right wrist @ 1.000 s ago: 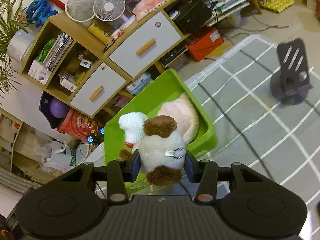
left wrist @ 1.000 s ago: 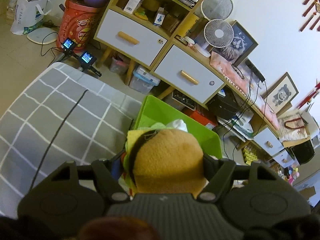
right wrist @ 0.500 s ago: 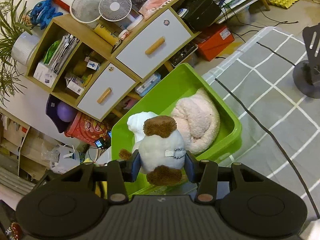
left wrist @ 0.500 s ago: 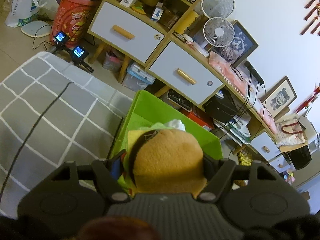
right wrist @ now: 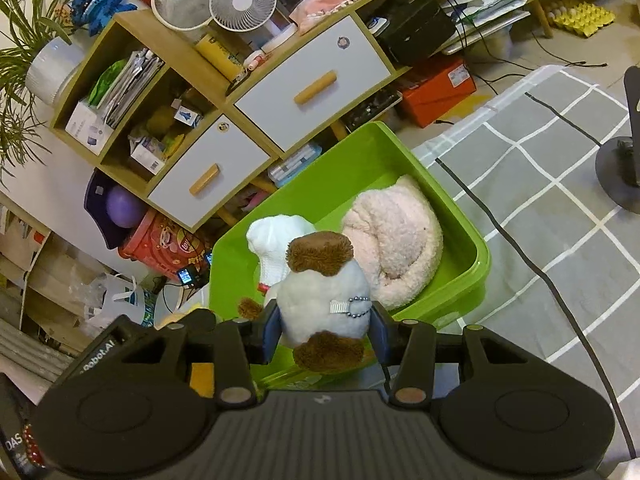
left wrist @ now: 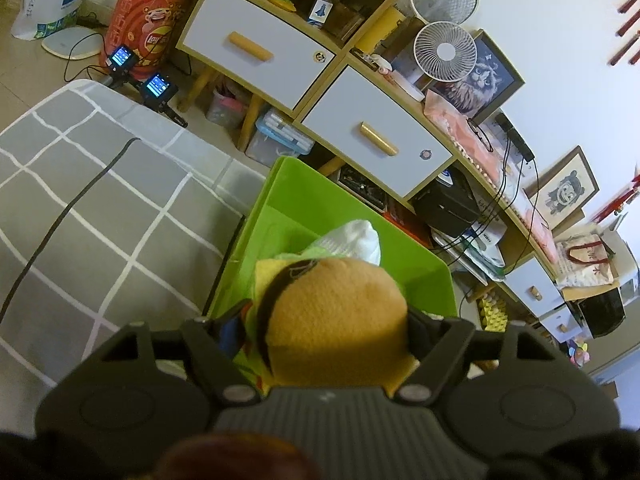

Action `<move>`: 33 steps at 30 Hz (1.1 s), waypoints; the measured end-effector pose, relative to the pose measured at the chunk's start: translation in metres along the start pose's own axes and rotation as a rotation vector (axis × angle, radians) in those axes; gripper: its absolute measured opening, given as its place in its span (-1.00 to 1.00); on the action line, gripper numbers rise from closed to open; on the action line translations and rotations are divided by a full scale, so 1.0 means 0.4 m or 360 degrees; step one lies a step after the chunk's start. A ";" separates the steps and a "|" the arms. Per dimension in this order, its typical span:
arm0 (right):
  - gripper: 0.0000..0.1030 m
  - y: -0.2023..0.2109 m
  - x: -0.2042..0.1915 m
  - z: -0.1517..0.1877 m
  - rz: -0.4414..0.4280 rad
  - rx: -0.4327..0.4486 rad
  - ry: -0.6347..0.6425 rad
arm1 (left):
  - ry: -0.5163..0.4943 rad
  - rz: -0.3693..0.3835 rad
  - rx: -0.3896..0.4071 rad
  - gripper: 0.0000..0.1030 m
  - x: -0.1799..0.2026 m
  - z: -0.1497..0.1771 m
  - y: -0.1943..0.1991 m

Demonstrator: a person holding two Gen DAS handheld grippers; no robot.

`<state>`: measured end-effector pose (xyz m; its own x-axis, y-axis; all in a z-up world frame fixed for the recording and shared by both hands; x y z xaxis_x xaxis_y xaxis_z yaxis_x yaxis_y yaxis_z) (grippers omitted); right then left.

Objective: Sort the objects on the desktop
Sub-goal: 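Carry the burger with the left tool while the right tool carries the dog over the green bin, then release the dog from the right tool while the left tool drops the burger into the bin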

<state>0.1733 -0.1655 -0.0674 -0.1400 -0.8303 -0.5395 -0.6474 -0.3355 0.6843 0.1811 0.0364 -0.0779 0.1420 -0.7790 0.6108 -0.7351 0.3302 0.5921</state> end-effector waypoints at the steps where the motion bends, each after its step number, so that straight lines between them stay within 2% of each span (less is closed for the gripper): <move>1: -0.09 -0.001 0.001 0.002 0.0001 -0.0004 0.0002 | -0.0001 0.0002 0.0000 0.50 -0.001 0.000 0.001; 11: -0.07 0.005 -0.016 0.003 -0.0044 -0.0002 0.0036 | 0.0036 0.0033 -0.0014 0.59 -0.003 0.000 0.000; 18: 0.12 0.006 -0.011 0.001 -0.0032 -0.0025 0.0026 | 0.0057 0.0117 -0.0019 0.78 0.011 0.001 0.007; 33: 0.41 0.031 0.007 -0.008 0.0004 -0.0040 0.0046 | -0.0008 0.0096 -0.0078 0.92 0.024 0.010 0.026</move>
Point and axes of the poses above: each gripper's, at about its wrist camera, not at the fingertips, and y roughly against the way its jaws point, x to its right, z to its underside, the point moved 7 cm from there along -y, roughly the way its jaws point, and after that the axes turned 3 degrees about z, right-handed, at the moved point
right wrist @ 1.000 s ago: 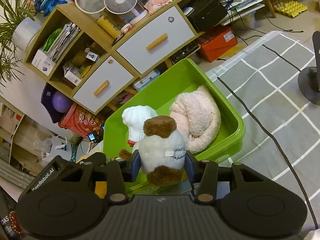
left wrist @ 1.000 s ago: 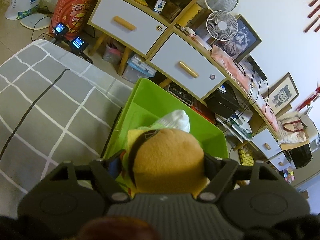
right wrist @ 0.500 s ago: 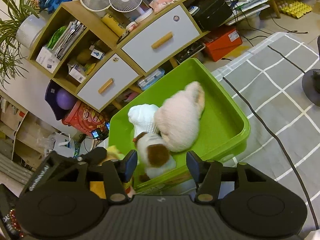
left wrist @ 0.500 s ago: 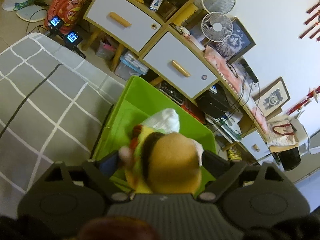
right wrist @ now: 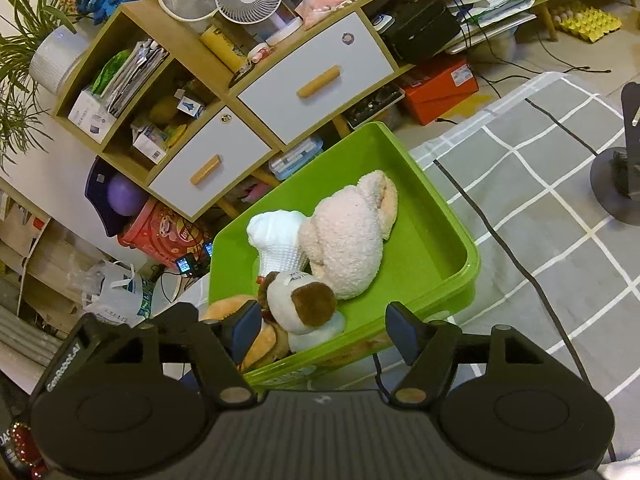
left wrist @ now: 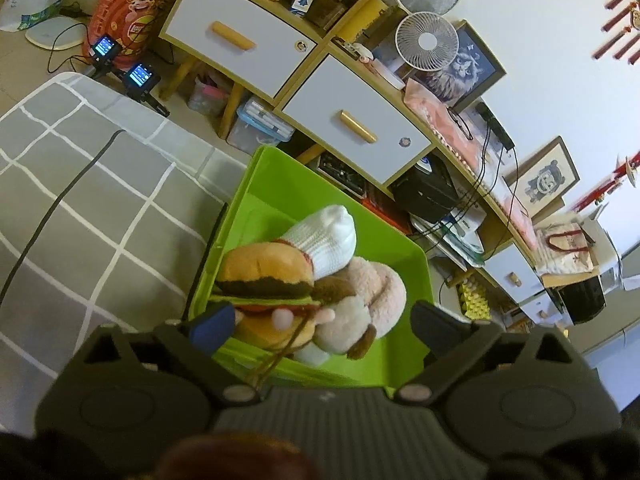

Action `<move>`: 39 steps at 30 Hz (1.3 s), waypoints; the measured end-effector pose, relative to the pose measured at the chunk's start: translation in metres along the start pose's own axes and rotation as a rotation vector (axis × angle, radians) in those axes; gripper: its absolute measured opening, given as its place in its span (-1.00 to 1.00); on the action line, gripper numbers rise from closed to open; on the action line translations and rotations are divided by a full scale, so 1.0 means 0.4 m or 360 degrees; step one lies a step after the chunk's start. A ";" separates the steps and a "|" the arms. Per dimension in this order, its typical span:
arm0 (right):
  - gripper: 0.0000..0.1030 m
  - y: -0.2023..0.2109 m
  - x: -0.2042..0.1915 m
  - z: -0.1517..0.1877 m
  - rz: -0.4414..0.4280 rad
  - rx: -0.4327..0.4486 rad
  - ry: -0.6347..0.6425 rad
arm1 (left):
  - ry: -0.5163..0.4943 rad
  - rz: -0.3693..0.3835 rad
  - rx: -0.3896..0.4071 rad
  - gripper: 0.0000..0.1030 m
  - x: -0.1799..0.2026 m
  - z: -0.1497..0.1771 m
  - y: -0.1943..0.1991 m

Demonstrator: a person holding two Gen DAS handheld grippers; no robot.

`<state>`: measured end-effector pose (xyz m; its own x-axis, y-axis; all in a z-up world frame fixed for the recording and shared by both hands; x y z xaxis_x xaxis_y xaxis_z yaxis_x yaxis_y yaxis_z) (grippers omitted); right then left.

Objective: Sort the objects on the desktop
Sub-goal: 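Release the dog from the right tool while the left tool drops the burger into the bin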

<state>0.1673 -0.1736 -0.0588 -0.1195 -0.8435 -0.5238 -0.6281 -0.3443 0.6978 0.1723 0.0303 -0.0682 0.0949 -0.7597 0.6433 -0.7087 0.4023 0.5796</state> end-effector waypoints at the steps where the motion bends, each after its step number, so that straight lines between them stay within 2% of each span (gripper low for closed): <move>1: 0.45 0.001 0.000 0.000 -0.0001 -0.0005 -0.0005 | -0.0007 -0.0002 -0.0008 0.94 0.000 0.001 0.003; 2: 0.47 0.003 0.000 0.000 -0.0004 -0.0012 -0.0006 | -0.0012 -0.0005 -0.0015 0.99 -0.002 0.004 0.007; 14: 0.52 0.024 0.007 0.014 0.0022 -0.0077 0.0028 | 0.0018 -0.0066 -0.0125 0.99 -0.052 0.022 0.052; 18: 0.52 0.023 0.010 0.021 0.0038 -0.0110 0.0029 | 0.0016 -0.0101 -0.0219 0.93 -0.078 0.037 0.063; 21: 0.53 0.020 0.013 0.027 0.0052 -0.0128 0.0034 | -0.0022 -0.0147 -0.0309 0.66 -0.096 0.056 0.062; 23: 0.53 0.013 0.012 0.034 0.0059 -0.0154 0.0039 | -0.0046 -0.0174 -0.0373 0.39 -0.105 0.073 0.057; 24: 0.53 0.009 0.011 0.039 0.0060 -0.0171 0.0041 | -0.0058 -0.0181 -0.0402 0.33 -0.109 0.082 0.053; 26: 0.53 0.002 0.008 0.049 0.0062 -0.0200 0.0048 | -0.0082 -0.0201 -0.0443 0.01 -0.117 0.098 0.048; 27: 0.53 -0.001 0.006 0.054 0.0065 -0.0213 0.0054 | -0.0100 -0.0225 -0.0449 -0.07 -0.120 0.101 0.046; 29: 0.53 -0.005 0.001 0.061 0.0070 -0.0225 0.0064 | -0.0139 -0.0299 -0.0439 -0.51 -0.126 0.103 0.050; 31: 0.53 -0.009 -0.001 0.065 0.0072 -0.0232 0.0068 | -0.0129 -0.0320 -0.0428 -0.78 -0.130 0.098 0.061; 39: 0.53 -0.016 -0.002 0.074 0.0082 -0.0256 0.0075 | -0.0117 -0.0233 -0.0351 -0.83 -0.101 0.070 0.103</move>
Point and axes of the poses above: each gripper's, at about its wrist camera, not at the fingertips, and y roughly against the way its jaws point, x to its right, z to its underside, the point moved 7 cm from there along -y, roughly the way its jaws point, and after that the axes turned 3 degrees about z, right-handed, at the moved point
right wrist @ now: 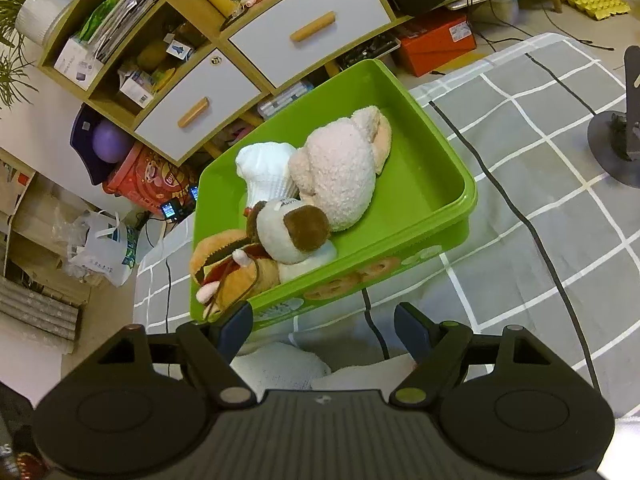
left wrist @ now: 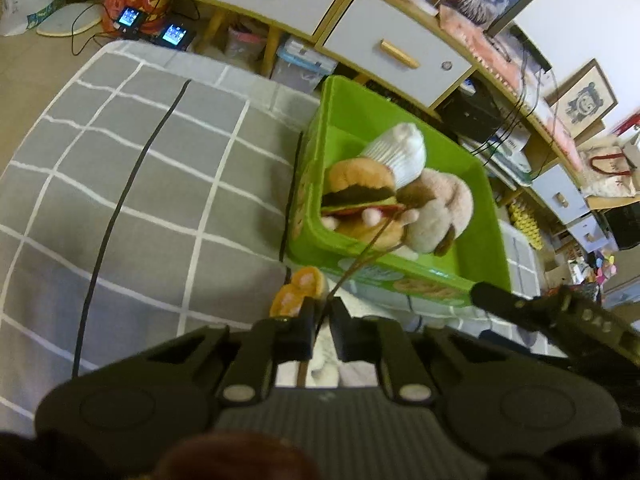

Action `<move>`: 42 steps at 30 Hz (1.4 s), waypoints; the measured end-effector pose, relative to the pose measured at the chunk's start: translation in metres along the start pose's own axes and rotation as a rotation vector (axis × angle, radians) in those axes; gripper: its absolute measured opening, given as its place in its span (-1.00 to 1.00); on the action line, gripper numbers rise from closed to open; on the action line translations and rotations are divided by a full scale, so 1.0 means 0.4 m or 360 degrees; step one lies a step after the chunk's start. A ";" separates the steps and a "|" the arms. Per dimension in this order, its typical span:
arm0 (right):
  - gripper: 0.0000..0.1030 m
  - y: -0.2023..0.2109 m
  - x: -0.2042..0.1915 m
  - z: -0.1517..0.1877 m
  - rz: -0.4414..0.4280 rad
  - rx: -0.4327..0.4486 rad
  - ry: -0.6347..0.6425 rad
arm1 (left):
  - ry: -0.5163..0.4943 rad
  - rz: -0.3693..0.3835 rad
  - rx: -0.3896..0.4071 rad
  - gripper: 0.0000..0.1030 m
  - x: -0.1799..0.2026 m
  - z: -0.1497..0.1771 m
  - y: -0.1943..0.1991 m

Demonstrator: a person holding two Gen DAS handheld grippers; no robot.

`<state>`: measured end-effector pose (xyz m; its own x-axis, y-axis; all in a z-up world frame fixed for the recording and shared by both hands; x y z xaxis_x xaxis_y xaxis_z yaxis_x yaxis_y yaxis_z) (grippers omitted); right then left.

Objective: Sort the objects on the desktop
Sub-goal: 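Release the dog from the right tool while the left tool drops the burger into the bin, then move the left tool to a white sock while the right tool moves to another white sock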

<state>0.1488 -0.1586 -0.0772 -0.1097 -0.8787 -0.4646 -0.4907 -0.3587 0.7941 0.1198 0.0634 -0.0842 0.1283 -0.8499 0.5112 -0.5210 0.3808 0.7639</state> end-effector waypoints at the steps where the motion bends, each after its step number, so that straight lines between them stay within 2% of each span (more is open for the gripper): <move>1: 0.53 0.000 -0.001 0.000 0.0000 -0.0001 0.0001 | -0.0002 0.0017 0.0018 -0.83 0.006 -0.003 0.007; 6: 0.53 0.002 -0.003 0.001 -0.0002 -0.0001 0.0009 | -0.0026 0.0072 0.0088 -0.83 0.036 -0.017 0.040; 11: 0.53 0.008 -0.003 0.001 0.0002 0.0002 0.0017 | -0.0029 0.0009 0.0129 -0.83 0.027 -0.027 0.061; 15: 0.54 0.008 -0.002 0.001 -0.0003 0.0001 0.0016 | 0.0003 0.0027 0.0147 -0.83 0.014 -0.034 0.075; 18: 0.54 0.008 -0.006 0.003 -0.0013 -0.0002 0.0020 | 0.0003 0.0113 0.0159 -0.83 0.023 -0.035 0.090; 26: 0.54 0.004 -0.017 0.006 -0.0021 -0.0010 0.0030 | -0.0080 0.0471 0.0275 -0.83 0.090 -0.040 0.153; 28: 0.55 0.004 -0.018 0.006 -0.0023 -0.0007 0.0030 | -0.0074 0.0525 0.0278 -0.83 0.097 -0.040 0.160; 34: 0.55 0.004 -0.019 0.008 -0.0017 -0.0013 0.0035 | 0.0036 0.0301 0.0126 -0.82 0.035 -0.025 0.098; 36: 0.56 0.003 -0.022 0.010 -0.0015 -0.0014 0.0045 | 0.0075 0.0270 0.0110 -0.80 0.012 -0.025 0.085; 37: 0.58 0.002 -0.025 0.011 -0.0013 -0.0015 0.0053 | 0.0101 0.0267 0.0103 -0.78 0.003 -0.024 0.084; 39: 0.63 0.000 -0.031 0.014 -0.0012 -0.0016 0.0073 | 0.0147 0.0254 0.0104 -0.48 -0.014 -0.024 0.085; 40: 0.65 -0.001 -0.035 0.016 -0.0012 -0.0017 0.0085 | 0.0157 0.0243 0.0107 -0.20 -0.020 -0.026 0.087; 41: 0.66 -0.003 -0.040 0.018 -0.0010 -0.0018 0.0102 | 0.0162 0.0227 0.0110 -0.03 -0.025 -0.026 0.089; 42: 0.68 -0.003 -0.042 0.022 -0.0008 -0.0017 0.0117 | 0.0164 0.0214 0.0110 -0.01 -0.029 -0.025 0.091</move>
Point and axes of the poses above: each gripper's, at about its wrist camera, not at the fingertips, and y roughly against the way its jaws point, x to its right, z to its underside, the point moved 7 cm from there along -y, roughly the way its jaws point, and after that the axes turned 3 degrees about z, right-handed, at the moved point
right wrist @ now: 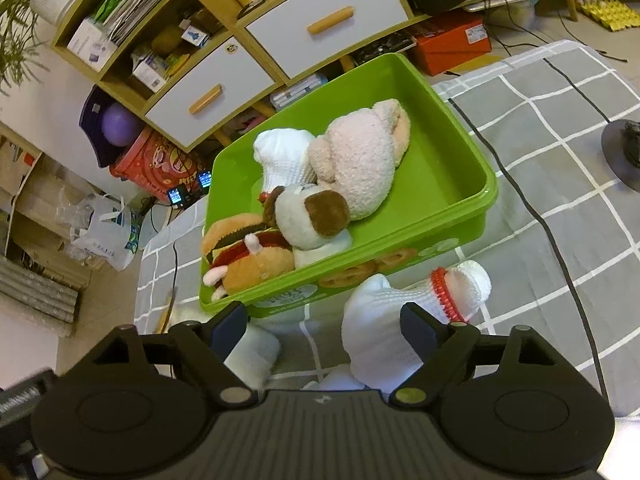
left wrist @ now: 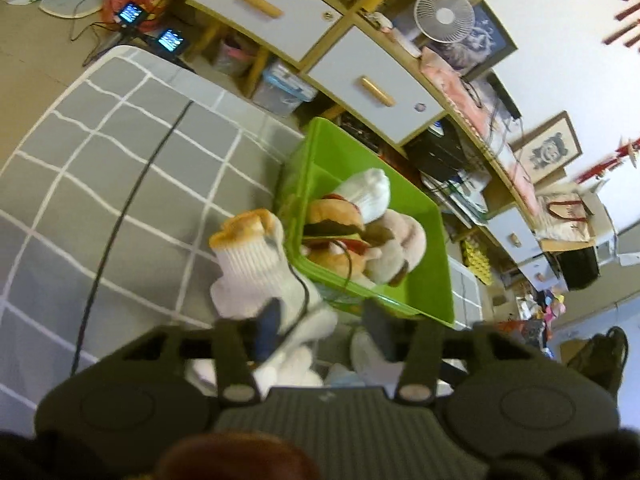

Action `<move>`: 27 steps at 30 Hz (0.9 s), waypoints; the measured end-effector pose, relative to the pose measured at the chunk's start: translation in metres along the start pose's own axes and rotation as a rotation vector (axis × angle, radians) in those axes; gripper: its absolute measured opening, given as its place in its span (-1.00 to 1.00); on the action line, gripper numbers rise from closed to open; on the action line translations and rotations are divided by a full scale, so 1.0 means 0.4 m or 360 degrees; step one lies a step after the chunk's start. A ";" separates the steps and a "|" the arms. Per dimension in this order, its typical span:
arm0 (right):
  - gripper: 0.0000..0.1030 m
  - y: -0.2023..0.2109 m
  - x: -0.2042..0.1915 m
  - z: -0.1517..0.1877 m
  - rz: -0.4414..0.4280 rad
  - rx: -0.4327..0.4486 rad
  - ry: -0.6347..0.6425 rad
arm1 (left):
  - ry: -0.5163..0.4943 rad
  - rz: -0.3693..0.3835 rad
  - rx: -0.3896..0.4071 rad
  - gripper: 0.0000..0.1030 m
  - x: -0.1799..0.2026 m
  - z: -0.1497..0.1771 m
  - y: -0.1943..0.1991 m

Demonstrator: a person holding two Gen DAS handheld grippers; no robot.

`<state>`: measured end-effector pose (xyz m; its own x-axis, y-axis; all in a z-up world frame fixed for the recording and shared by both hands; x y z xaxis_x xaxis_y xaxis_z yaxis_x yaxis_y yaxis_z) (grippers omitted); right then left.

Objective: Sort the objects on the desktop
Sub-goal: 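Move the left tool to a white sock while the right tool moves to another white sock, then close the left tool on a white sock while the right tool closes on another white sock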

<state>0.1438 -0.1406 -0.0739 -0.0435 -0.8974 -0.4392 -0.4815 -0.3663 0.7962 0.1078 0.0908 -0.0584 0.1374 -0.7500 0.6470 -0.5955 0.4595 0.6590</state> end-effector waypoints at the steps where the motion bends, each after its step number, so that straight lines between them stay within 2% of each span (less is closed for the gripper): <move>1: 0.70 -0.001 -0.004 0.001 0.0002 0.0000 0.0012 | -0.0002 -0.0011 -0.0005 0.03 -0.003 0.002 0.000; 3: 0.72 -0.002 -0.011 0.004 -0.0001 0.0001 0.0026 | 0.0001 -0.0042 -0.0019 0.21 -0.013 0.005 0.001; 5: 0.72 -0.002 -0.017 0.005 -0.0010 0.0003 0.0027 | -0.0001 -0.0097 -0.0020 0.53 -0.024 0.007 0.004; 10: 0.72 0.007 -0.052 0.005 -0.0030 0.0050 0.0082 | -0.0004 -0.0201 -0.0071 0.80 -0.052 0.023 0.004; 15: 0.72 -0.021 -0.109 0.029 -0.0116 0.0009 0.0163 | -0.0047 -0.0273 -0.0158 0.83 -0.076 0.042 -0.005; 19: 0.72 -0.057 -0.136 0.052 -0.0143 -0.0042 0.0183 | -0.0109 -0.0283 -0.0197 0.86 -0.084 0.056 -0.001; 27: 0.72 -0.125 -0.163 0.078 -0.0184 -0.0100 0.0193 | -0.0431 -0.0286 -0.0311 0.88 -0.084 0.095 -0.010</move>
<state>0.1433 -0.0563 -0.0981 0.1164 -0.8701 -0.4789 -0.4213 -0.4799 0.7695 0.0754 0.0961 -0.0972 -0.0042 -0.9135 0.4068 -0.4149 0.3717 0.8305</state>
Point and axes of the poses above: each gripper's, at about its wrist camera, not at the fingertips, and y roughly against the way its jaws point, x to its right, z to its underside, the point moved 7 cm from there along -y, roughly the way its jaws point, and after that the axes turned 3 degrees about z, right-handed, at the moved point
